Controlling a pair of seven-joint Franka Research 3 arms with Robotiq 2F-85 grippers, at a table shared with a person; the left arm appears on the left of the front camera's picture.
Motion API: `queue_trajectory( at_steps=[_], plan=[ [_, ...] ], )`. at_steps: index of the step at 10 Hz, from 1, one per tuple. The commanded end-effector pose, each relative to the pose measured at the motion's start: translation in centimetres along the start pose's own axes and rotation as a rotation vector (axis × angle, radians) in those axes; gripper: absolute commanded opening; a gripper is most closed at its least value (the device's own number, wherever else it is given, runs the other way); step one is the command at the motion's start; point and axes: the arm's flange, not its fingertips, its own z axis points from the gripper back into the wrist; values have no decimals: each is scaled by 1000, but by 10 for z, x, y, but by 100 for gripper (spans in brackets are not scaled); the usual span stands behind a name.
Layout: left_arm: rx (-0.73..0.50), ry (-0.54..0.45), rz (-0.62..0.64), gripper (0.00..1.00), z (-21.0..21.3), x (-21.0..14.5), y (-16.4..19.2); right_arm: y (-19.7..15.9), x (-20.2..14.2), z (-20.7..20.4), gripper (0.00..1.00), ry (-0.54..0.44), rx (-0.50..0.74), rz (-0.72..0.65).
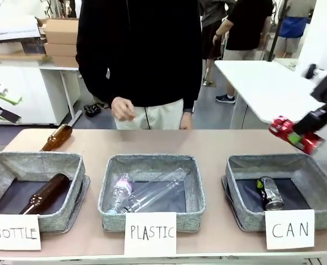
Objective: Sort the can waste into the basket.
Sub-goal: Pick up the can waste from the table and place it in the right Fabric basket.
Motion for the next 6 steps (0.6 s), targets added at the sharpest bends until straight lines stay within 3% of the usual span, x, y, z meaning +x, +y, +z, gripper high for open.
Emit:
queue_trajectory(
  at_steps=[1, 6],
  plan=[
    [-1, 11, -11, 100, 2, -2, 0, 10, -18, -19, 0, 77, 4, 166],
    [-1, 11, -11, 100, 2, -2, 0, 4, -28, -37, 0, 56, 70, 155]
  ],
)
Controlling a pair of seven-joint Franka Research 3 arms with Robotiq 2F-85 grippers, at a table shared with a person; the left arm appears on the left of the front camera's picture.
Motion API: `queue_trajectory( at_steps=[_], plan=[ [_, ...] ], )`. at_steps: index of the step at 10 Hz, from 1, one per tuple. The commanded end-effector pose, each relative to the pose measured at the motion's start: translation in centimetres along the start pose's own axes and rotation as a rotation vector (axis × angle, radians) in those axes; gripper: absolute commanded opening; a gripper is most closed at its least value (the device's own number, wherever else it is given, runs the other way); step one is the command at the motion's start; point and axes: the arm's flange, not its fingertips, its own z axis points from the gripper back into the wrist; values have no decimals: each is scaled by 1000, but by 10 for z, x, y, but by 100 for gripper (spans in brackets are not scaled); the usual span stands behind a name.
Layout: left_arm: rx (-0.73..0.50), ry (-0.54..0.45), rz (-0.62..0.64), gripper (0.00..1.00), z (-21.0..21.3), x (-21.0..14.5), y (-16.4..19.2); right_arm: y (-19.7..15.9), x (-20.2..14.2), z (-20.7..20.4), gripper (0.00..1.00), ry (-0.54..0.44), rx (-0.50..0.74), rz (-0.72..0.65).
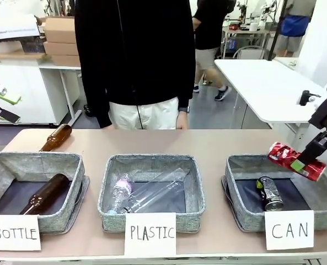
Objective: Sort the can waste into the basket.
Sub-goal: Pick up the can waste from the table and place it in the right Fabric basket.
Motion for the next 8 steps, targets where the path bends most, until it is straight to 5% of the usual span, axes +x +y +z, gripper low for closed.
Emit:
queue_trajectory(
  at_steps=[1, 2, 8],
  plan=[
    [0, 11, -12, 100, 3, -2, 0, -9, 1, -2, 0, -41, 21, 5],
    [0, 11, -12, 100, 3, -2, 0, -9, 1, -2, 100, -38, 9, 0],
    [0, 11, -12, 100, 3, -2, 0, -18, 13, 8, 100, -141, 9, -63]
  ],
)
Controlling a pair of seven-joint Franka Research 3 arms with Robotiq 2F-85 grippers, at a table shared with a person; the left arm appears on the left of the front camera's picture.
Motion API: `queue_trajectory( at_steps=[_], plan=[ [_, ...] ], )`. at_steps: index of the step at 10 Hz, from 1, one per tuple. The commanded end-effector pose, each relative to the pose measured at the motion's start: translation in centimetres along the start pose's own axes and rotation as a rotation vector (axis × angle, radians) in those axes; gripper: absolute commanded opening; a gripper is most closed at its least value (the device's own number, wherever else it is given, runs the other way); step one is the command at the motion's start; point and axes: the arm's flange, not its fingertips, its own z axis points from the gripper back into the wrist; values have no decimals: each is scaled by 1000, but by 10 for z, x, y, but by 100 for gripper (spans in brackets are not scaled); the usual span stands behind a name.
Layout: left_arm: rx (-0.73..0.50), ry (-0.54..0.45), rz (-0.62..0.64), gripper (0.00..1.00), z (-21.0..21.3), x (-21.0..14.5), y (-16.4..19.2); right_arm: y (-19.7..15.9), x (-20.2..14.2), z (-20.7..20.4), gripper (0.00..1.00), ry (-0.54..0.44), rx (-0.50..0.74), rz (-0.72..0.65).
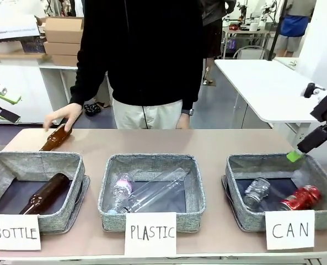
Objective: Sort the can waste into the basket.
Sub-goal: Pick up the can waste from the table and place it in the right Fabric basket.
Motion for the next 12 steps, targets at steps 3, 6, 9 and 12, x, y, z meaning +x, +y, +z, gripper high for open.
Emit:
queue_trajectory(
  at_steps=[3, 6, 9, 12],
  plan=[
    [0, 11, -12, 100, 2, -2, 0, 5, 18, 26, 100, -277, 299, -226],
    [0, 11, -12, 100, 2, -2, 0, 7, 6, 93, 100, -557, 971, -596],
    [0, 11, -12, 100, 2, -2, 0, -8, 13, 88, 100, -561, 1086, -630],
    [0, 11, -12, 100, 2, -2, 0, -5, 1, 105, 100, -489, 964, -491]
  ],
)
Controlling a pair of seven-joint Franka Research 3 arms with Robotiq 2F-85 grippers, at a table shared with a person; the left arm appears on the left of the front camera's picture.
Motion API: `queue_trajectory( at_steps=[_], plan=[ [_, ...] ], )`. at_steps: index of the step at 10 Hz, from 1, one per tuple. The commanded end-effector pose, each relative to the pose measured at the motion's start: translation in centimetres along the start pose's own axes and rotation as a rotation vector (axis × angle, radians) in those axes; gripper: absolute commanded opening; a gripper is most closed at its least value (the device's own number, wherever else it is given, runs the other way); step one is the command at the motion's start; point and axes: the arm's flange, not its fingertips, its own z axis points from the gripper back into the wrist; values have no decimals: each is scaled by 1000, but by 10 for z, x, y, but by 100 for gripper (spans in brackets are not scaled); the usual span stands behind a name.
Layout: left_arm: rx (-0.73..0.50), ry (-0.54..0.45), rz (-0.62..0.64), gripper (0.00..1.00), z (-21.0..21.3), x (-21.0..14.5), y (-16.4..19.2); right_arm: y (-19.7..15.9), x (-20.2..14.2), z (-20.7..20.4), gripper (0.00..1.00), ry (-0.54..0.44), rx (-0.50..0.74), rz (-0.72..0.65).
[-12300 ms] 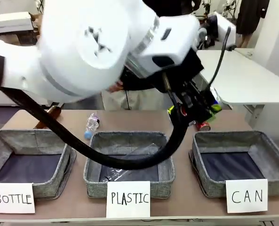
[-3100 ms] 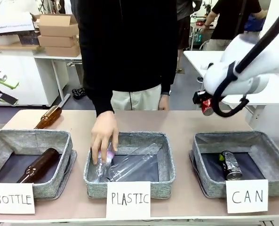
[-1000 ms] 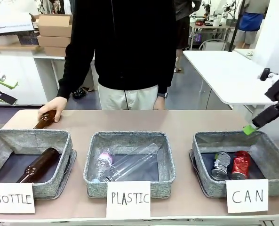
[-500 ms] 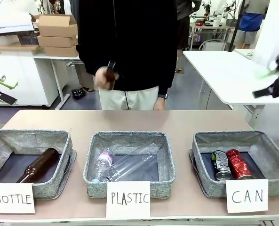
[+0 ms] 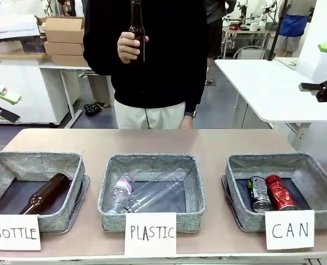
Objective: Sort the can waste into the basket.
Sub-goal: Pick up the can waste from the table and place it in the right Fabric basket.
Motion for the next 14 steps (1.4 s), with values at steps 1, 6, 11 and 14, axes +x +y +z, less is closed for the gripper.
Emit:
queue_trajectory(
  at_steps=[1, 6, 11, 14],
  plan=[
    [-1, 11, -12, 100, 2, -1, 0, 15, -8, 2, 100, 42, -35, 55],
    [-1, 11, -12, 100, 2, -1, 0, 15, -8, 2, 100, 42, -35, 55],
    [-1, 11, -12, 100, 2, -1, 0, 15, -8, 2, 100, 42, -35, 55],
    [-1, 11, -12, 100, 2, -1, 0, 15, -8, 2, 100, 42, -35, 55]
  ],
)
